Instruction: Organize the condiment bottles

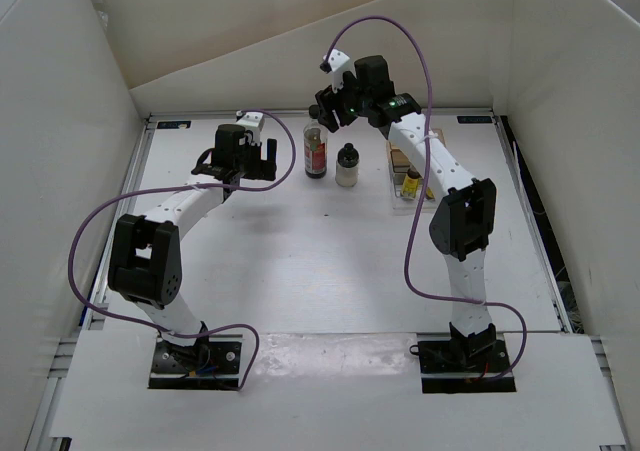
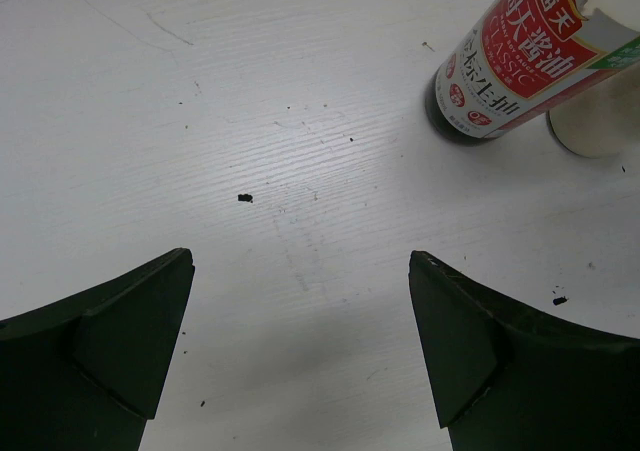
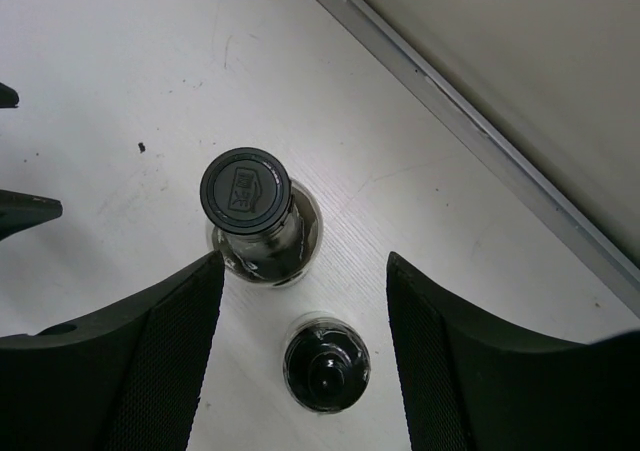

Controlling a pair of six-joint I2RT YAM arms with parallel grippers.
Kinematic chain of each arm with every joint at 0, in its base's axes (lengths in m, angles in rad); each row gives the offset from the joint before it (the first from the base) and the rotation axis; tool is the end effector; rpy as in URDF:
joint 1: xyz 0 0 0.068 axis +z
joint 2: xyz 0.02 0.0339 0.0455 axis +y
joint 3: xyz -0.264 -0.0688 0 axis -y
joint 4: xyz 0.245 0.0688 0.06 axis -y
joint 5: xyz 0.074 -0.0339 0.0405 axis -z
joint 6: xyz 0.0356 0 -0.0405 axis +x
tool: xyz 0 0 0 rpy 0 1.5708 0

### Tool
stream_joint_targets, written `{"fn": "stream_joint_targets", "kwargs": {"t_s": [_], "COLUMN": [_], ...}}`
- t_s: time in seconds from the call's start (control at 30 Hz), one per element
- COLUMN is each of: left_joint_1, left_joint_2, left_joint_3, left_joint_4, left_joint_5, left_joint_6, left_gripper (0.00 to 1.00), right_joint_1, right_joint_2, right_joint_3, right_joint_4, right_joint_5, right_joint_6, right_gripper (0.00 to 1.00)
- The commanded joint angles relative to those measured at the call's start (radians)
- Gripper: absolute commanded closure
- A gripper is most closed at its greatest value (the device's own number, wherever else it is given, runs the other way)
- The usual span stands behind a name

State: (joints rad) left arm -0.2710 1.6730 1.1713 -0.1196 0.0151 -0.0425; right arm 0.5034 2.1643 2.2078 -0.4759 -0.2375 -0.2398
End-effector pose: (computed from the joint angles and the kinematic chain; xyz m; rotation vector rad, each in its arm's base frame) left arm 0.3657 -0.1022 0.2471 0.2591 2.1833 -0.1928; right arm 0.4413 0.2526 0.3574 -0.8717 1.8149 0.4063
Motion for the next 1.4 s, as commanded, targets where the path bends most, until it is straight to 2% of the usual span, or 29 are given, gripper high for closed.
{"fn": "stream_joint_targets", "kwargs": {"t_s": [0.0, 0.57, 1.37], "left_joint_1": [0.004, 0.006, 0.026], "left_joint_2": [-0.044, -0.036, -0.027], "left_joint_3": [0.007, 0.01, 0.004], "left_joint_4": [0.009, 0.009, 0.018], "left_joint_5": [0.006, 0.005, 0.014], "left_joint_6": [-0.004, -0.004, -0.011], "left_gripper": [0.0, 0.0, 0.0], "right_joint_1": [-0.005, -0.022, -0.013], "right_joint_2": [-0.02, 0.012, 0.078], "right_joint_3": [0.009, 0.03, 0.035], "right_joint_4": [0.074, 0.129, 0.201], "right_joint_5": [-0.013, -0.134, -0.187], "right_joint_6": [0.029, 0.089, 0.122], "right_gripper": [0.31, 0.31, 0.31]}}
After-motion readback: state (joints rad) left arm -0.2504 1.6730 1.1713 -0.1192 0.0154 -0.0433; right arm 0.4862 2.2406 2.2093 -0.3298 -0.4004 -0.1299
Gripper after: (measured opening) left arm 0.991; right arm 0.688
